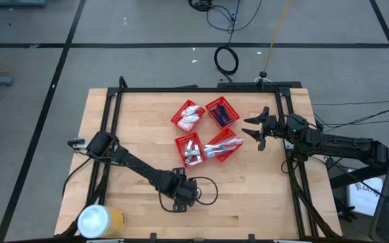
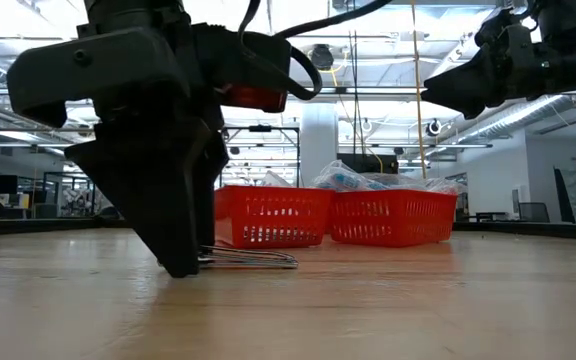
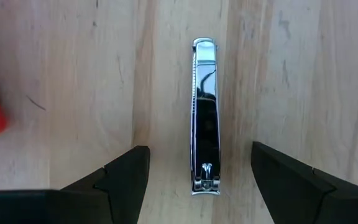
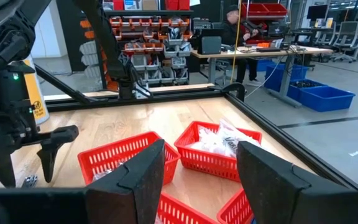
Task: Pick & Place Travel size toiletries
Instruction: Put the silver nail cutter into the bottom left red bin
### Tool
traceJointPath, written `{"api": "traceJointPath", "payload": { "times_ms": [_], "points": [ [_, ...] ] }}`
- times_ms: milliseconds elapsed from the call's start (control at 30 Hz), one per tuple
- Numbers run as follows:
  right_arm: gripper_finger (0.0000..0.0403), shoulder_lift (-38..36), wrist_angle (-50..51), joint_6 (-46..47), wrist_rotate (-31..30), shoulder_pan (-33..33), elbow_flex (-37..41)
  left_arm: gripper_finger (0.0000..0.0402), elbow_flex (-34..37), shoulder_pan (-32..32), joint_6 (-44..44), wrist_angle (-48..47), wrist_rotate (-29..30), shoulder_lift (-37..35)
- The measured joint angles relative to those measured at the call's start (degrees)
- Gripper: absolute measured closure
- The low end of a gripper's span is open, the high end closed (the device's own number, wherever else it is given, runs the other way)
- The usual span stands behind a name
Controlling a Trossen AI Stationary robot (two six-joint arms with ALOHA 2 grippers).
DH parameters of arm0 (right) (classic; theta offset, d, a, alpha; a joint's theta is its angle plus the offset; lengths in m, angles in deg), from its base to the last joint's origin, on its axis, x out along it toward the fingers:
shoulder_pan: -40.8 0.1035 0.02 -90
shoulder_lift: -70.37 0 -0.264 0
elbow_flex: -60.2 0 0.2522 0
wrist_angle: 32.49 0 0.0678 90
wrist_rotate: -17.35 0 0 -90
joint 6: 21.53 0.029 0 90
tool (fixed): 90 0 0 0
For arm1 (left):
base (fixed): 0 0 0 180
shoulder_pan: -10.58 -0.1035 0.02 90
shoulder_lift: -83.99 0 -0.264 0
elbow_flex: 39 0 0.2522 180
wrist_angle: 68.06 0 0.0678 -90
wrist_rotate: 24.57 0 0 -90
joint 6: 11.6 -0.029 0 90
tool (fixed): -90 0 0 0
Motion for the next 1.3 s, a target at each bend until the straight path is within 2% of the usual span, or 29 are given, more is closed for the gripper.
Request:
{"api": "traceJointPath", "payload": {
  "times_ms": [100, 200, 500, 700, 933, 1067, 1300],
  "points": [
    [0.0216, 0.0, 0.0, 0.0, 0.0, 0.0, 0.0, 0.0132, 0.0, 0.0, 0.0, -0.2, 0.2, 0.0],
    [0.0216, 0.0, 0.0, 0.0, 0.0, 0.0, 0.0, 0.0156, 0.0, 0.0, -0.2, -0.4, 0.2, 0.0],
    [0.0216, 0.0, 0.0, 0.0, 0.0, 0.0, 0.0, 0.0298, 0.0, 0.0, 1.5, -0.5, 0.2, 0.0],
    [0.0216, 0.0, 0.0, 0.0, 0.0, 0.0, 0.0, 0.0366, 0.0, 0.0, 1.7, -0.5, -0.8, 0.0],
    [0.0216, 0.0, 0.0, 0.0, 0.0, 0.0, 0.0, 0.0371, 0.0, -0.1, 0.6, -0.5, -0.7, 0.0],
    [0.0216, 0.0, 0.0, 0.0, 0.0, 0.0, 0.0, 0.0366, 0.2, 0.2, -1.5, -1.0, 1.3, -0.6],
    [0.0216, 0.0, 0.0, 0.0, 0.0, 0.0, 0.0, 0.037, 0.2, 0.4, -5.0, -1.6, 5.9, -6.7]
  ]
}}
